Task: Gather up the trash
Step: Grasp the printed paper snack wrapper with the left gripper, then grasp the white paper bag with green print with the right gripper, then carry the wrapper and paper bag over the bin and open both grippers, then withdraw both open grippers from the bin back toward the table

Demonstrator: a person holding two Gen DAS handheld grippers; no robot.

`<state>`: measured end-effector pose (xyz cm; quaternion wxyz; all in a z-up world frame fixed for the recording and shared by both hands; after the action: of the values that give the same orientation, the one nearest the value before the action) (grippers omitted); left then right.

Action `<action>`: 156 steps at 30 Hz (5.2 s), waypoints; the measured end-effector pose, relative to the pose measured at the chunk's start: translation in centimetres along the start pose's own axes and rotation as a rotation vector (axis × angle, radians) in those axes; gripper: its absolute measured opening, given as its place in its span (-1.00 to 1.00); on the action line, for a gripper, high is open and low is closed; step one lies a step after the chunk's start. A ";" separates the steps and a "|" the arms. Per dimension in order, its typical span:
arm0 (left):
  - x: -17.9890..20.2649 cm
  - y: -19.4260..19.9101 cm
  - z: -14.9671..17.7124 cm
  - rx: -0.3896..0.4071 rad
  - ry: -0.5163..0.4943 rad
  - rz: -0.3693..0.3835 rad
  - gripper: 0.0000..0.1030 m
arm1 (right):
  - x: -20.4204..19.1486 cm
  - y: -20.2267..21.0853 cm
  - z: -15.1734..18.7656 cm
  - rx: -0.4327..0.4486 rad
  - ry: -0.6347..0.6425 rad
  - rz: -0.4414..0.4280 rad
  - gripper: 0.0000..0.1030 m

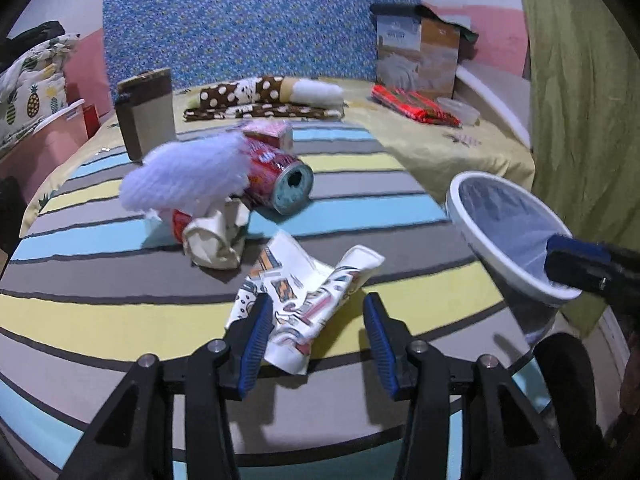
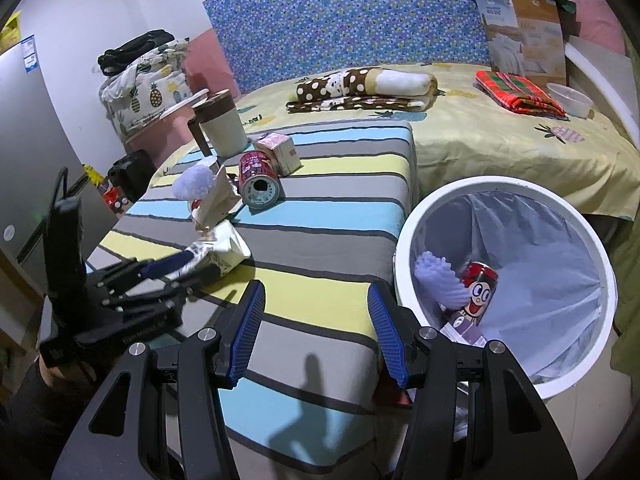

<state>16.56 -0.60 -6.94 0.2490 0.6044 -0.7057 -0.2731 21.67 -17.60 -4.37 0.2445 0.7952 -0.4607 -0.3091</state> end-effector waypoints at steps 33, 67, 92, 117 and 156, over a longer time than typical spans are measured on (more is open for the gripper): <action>-11.0 4.2 3.2 0.068 0.344 -0.114 -0.62 | -9.4 -7.2 -3.1 -0.062 0.189 -0.139 0.07; -11.8 4.6 3.6 0.089 0.360 -0.069 -0.62 | -12.0 -8.2 -1.5 -0.128 0.207 -0.151 -0.58; -1.0 7.1 -0.6 0.114 0.204 0.049 -0.62 | -4.9 -0.4 -1.4 0.011 0.083 -0.100 -0.58; 12.1 2.4 -4.9 0.051 -0.012 0.232 -0.62 | 7.9 4.4 0.0 0.092 -0.162 0.092 -0.58; 15.1 -1.0 -6.5 0.038 -0.032 0.322 -0.21 | 11.8 4.4 0.5 0.054 -0.249 0.116 -0.17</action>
<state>19.48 -16.22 -2.54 0.2669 0.4838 -0.8023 -0.2259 23.31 -30.12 -4.85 0.1814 0.7289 -0.5409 -0.3784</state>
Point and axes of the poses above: each gripper's, at about its wrist camera, not at the fingertips, and y roughly against the way its jaws point, x to its right, z to its underside, the point moved 6 cm from there along -y, roughly the way its jaws point, and after that the axes turned 4 degrees about -y, right-handed, at the moved point
